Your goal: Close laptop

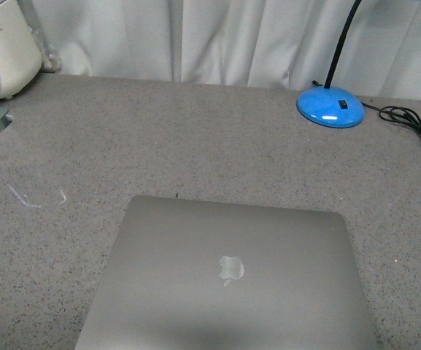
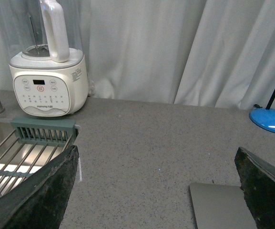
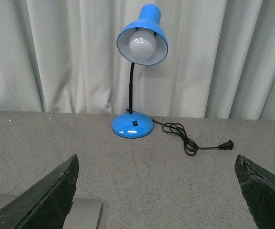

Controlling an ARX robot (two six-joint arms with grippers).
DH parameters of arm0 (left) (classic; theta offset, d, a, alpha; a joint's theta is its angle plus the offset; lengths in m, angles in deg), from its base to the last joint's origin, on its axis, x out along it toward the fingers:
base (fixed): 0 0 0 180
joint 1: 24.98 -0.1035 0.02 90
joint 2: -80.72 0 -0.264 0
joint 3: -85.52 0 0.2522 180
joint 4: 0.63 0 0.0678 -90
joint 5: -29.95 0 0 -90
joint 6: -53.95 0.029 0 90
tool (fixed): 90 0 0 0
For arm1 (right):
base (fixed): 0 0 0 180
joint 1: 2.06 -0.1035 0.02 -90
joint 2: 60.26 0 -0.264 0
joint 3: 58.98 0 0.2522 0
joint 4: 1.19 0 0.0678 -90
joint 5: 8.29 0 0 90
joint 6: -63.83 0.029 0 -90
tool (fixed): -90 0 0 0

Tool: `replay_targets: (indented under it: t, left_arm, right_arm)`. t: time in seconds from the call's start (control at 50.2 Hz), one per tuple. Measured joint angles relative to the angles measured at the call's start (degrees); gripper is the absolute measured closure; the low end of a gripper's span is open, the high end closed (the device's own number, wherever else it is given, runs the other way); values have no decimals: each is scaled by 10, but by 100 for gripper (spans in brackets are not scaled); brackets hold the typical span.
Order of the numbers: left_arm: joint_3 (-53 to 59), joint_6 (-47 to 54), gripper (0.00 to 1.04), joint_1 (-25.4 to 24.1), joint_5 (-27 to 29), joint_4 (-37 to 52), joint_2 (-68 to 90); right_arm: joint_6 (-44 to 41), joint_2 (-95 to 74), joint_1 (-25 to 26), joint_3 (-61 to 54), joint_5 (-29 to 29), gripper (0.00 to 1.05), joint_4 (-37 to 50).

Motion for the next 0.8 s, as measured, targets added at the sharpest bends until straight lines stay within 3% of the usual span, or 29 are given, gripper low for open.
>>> replay_targets:
  t: [0.796]
  left_arm:
    - [0,0,6,0,0,0,0]
  right_arm:
    - [0,0,0,0,0,9,0]
